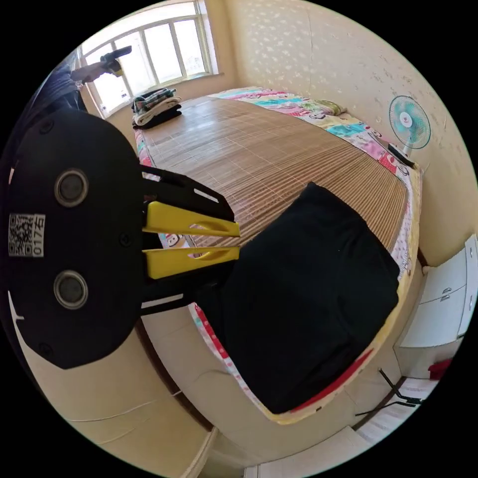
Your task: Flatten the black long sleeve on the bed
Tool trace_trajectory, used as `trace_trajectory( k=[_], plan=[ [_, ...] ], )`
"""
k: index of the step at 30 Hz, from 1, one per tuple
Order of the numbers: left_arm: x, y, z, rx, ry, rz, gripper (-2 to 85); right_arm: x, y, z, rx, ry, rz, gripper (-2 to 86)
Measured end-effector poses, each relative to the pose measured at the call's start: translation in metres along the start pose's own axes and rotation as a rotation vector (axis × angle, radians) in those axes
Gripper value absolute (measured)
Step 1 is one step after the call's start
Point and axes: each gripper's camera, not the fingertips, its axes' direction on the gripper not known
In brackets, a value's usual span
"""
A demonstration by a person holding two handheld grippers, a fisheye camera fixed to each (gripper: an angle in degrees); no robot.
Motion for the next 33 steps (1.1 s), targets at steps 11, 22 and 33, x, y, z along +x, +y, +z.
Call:
trace_trajectory(
  k=[11, 22, 33],
  plan=[
    [-0.069, -0.032, 0.052, -0.042, 0.009, -0.045, -1.0, 0.041, -0.093, 0.021, -0.243, 0.176, -0.15, 5.7],
    [-0.122, -0.072, 0.073, 0.007, 0.061, -0.089, -1.0, -0.106, 0.065, 0.04, -0.29, -0.579, -0.391, 2.3],
    [-0.142, -0.141, 0.113, -0.118, 0.029, 0.024, 0.9, -0.214, 0.054, 0.081, -0.489, -0.583, -0.658, 4.3]
  ],
)
